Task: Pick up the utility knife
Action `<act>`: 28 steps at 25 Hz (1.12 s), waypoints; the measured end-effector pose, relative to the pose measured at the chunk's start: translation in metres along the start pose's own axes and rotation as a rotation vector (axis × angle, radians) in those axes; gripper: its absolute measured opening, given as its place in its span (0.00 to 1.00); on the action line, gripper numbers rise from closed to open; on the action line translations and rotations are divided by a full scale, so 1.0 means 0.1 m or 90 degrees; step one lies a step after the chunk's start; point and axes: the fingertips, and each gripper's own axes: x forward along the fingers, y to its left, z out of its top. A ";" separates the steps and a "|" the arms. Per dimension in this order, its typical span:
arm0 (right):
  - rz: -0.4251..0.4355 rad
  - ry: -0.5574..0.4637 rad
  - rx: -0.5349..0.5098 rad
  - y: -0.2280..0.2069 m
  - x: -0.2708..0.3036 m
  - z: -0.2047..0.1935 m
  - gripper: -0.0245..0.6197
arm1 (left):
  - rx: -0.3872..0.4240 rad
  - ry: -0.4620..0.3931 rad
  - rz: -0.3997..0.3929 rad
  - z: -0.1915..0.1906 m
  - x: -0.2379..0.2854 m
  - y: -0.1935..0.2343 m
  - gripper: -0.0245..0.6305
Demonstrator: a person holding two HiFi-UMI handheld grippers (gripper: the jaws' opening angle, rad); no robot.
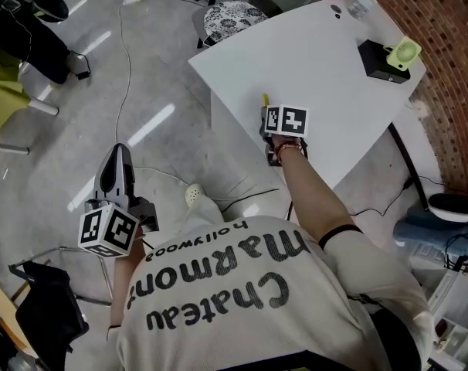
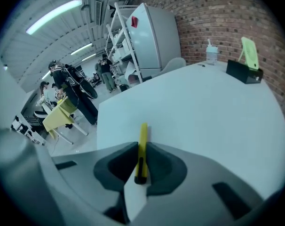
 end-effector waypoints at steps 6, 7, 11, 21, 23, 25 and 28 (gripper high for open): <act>0.025 0.001 -0.008 -0.09 -0.29 -0.26 0.13 | -0.024 -0.008 -0.008 -0.16 -0.19 -0.37 0.04; 0.029 0.000 -0.011 -0.11 -0.35 -0.30 0.13 | -0.023 -0.008 -0.010 -0.18 -0.22 -0.43 0.04; 0.048 -0.017 -0.006 -0.13 -0.60 -0.41 0.13 | -0.018 -0.017 -0.020 -0.22 -0.37 -0.64 0.04; 0.123 -0.084 -0.006 0.07 -1.24 -0.43 0.13 | -0.005 -0.050 -0.028 -0.24 -0.76 -1.07 0.04; 0.138 -0.100 -0.004 0.12 -1.37 -0.41 0.13 | 0.000 -0.051 -0.030 -0.25 -0.84 -1.13 0.04; 0.152 -0.118 -0.002 0.17 -1.49 -0.39 0.13 | 0.003 -0.055 -0.028 -0.25 -0.91 -1.16 0.04; 0.174 -0.144 -0.005 0.24 -1.69 -0.34 0.13 | 0.005 -0.061 -0.023 -0.26 -1.00 -1.21 0.04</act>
